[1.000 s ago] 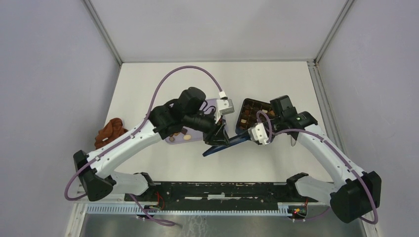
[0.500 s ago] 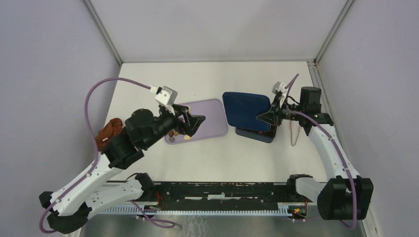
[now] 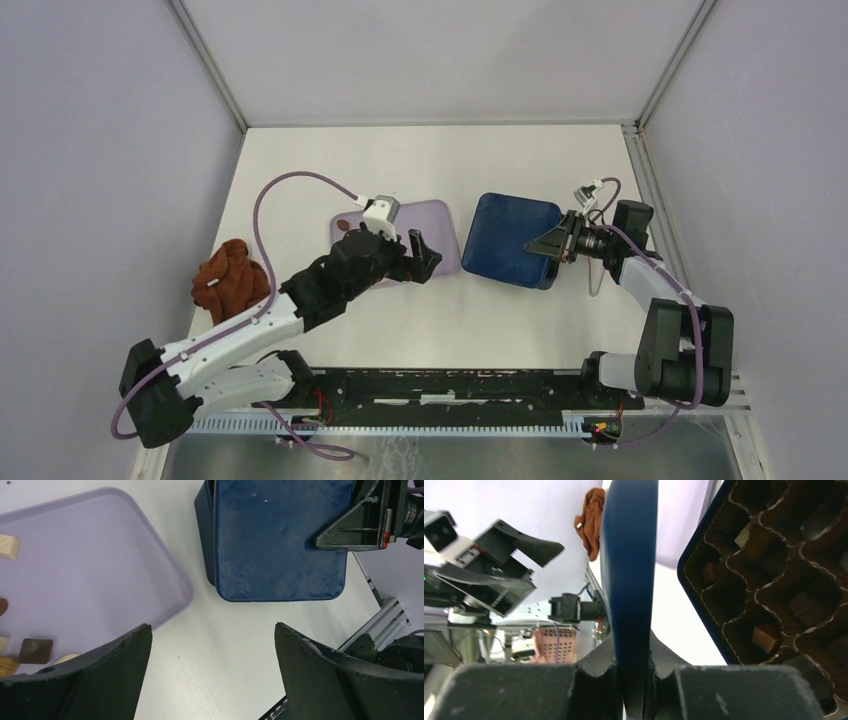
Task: Pack the chocolate
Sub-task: Adjust the box lid, then place the box lid in the packing box.
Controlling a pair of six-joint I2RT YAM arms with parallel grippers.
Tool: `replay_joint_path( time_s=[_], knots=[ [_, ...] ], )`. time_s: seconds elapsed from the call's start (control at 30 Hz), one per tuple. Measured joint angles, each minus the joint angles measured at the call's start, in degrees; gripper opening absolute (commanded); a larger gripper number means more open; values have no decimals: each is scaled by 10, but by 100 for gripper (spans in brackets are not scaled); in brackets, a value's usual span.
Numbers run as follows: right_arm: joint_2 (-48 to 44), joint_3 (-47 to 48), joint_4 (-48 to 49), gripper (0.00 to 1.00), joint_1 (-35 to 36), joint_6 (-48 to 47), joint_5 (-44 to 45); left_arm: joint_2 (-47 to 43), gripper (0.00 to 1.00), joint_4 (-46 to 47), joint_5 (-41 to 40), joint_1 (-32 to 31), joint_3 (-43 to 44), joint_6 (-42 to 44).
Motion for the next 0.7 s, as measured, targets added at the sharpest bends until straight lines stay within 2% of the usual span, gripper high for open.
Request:
replay_joint_path(
  time_s=[0.13, 0.23, 0.43, 0.7],
  knots=[
    [28, -12, 72, 0, -17, 80, -5, 65, 97, 46, 3, 0, 2, -10],
    [54, -11, 103, 0, -28, 104, -8, 128, 97, 52, 6, 0, 21, -16],
    [93, 3, 82, 0, -37, 90, -8, 223, 97, 60, 17, 3, 75, -16],
    [109, 28, 56, 4, -58, 66, -8, 290, 95, 84, 48, 17, 106, -16]
  ],
)
